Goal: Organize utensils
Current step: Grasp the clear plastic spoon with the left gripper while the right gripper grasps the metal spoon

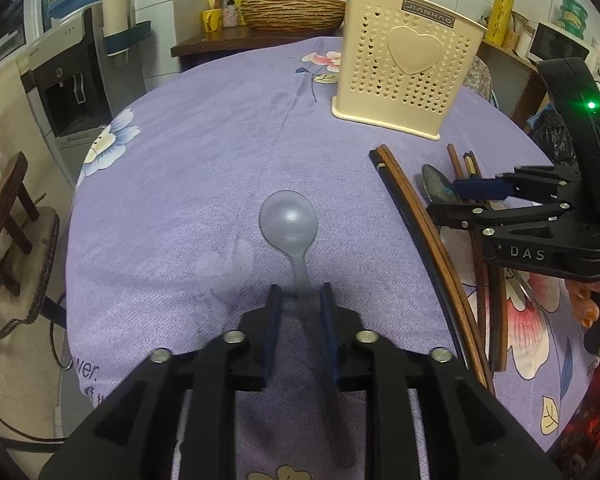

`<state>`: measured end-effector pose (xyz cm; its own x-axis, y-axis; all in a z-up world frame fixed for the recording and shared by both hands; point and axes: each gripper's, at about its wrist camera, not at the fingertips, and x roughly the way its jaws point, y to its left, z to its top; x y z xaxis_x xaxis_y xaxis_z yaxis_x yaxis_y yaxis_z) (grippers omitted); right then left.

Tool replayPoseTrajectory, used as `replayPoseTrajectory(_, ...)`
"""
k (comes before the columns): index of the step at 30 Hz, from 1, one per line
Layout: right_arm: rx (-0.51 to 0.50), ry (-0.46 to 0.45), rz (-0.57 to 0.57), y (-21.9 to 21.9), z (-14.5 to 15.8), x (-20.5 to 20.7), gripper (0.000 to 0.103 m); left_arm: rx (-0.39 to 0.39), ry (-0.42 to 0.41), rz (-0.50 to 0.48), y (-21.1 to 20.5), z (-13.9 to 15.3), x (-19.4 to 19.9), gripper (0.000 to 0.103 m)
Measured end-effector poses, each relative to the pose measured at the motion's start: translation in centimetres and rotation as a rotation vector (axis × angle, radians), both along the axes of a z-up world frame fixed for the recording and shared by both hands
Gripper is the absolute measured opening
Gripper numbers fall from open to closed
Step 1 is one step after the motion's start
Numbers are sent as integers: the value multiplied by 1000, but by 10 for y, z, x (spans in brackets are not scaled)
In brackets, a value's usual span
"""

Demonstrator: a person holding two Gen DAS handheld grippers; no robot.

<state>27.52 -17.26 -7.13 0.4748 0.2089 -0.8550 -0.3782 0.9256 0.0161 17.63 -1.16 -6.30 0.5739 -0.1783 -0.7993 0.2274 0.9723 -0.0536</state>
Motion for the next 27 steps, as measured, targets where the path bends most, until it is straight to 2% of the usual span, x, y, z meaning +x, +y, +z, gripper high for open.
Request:
replayPoseTrajectory(3, 3, -3, -25, 1, 0, -2, 42, 21, -25, 18, 0, 3, 0, 47)
replayPoseTrajectory(7, 8, -4, -46, 2, 0, -1, 42, 40, -29, 44, -2, 4, 9, 54)
replayPoseTrajectory(14, 7, -3, -74, 2, 0, 0, 41, 122, -19, 58, -18, 4, 36, 54)
replayPoseTrajectory(24, 7, -2, -82, 2, 0, 0, 42, 126, 19, 67, -25, -2, 53, 53)
replayPoseTrajectory(25, 7, -2, -82, 2, 0, 0, 42, 122, 22, 66, -25, -1, 53, 52)
replayPoseTrajectory(27, 7, -1, -84, 2, 0, 1, 42, 113, 28, 65, -25, -1, 55, 41)
